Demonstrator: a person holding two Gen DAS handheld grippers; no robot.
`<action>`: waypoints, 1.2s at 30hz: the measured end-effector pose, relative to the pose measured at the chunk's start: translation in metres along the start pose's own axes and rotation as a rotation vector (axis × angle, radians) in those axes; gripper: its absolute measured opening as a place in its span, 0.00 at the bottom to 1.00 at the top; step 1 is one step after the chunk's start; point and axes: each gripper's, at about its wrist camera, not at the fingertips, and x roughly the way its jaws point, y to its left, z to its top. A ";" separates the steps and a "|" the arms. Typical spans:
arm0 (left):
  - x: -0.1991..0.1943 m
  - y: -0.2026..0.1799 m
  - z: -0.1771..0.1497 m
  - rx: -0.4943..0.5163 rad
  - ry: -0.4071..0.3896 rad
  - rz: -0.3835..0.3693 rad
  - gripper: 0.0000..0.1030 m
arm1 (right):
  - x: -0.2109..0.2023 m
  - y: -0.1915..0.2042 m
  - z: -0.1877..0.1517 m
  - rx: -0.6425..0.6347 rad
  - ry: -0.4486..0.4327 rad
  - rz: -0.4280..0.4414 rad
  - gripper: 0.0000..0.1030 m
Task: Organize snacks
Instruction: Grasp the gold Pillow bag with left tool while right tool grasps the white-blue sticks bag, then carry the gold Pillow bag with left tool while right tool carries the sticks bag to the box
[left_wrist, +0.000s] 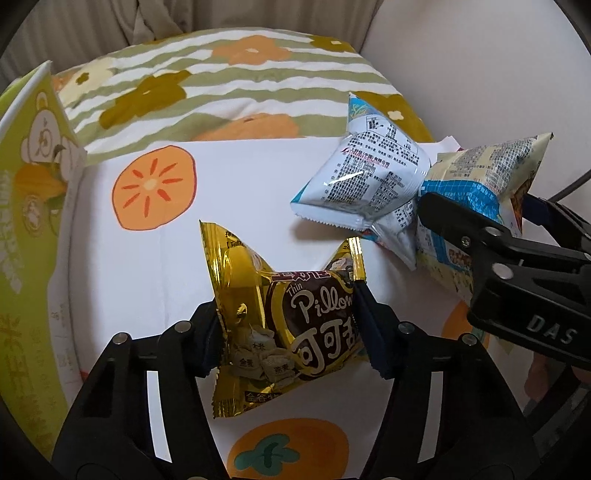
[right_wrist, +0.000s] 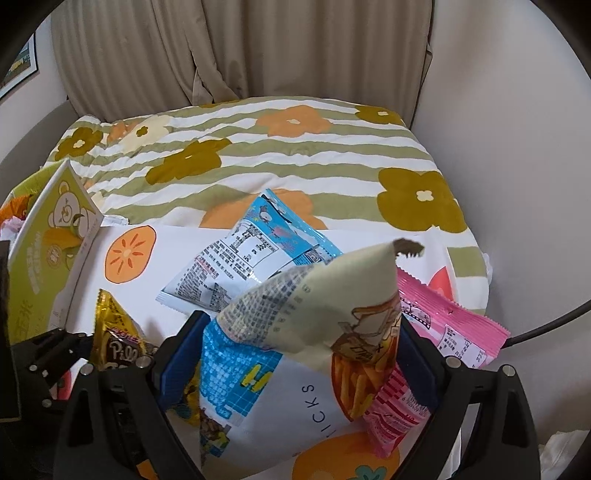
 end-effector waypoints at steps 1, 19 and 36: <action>-0.001 0.001 -0.002 0.002 0.000 0.002 0.57 | 0.001 0.001 -0.001 -0.004 -0.002 -0.006 0.91; -0.029 -0.001 -0.019 0.024 -0.018 0.038 0.57 | -0.011 0.010 -0.015 -0.049 -0.029 -0.011 0.56; -0.133 0.016 -0.031 0.033 -0.160 0.046 0.57 | -0.091 0.040 -0.020 -0.030 -0.116 0.032 0.55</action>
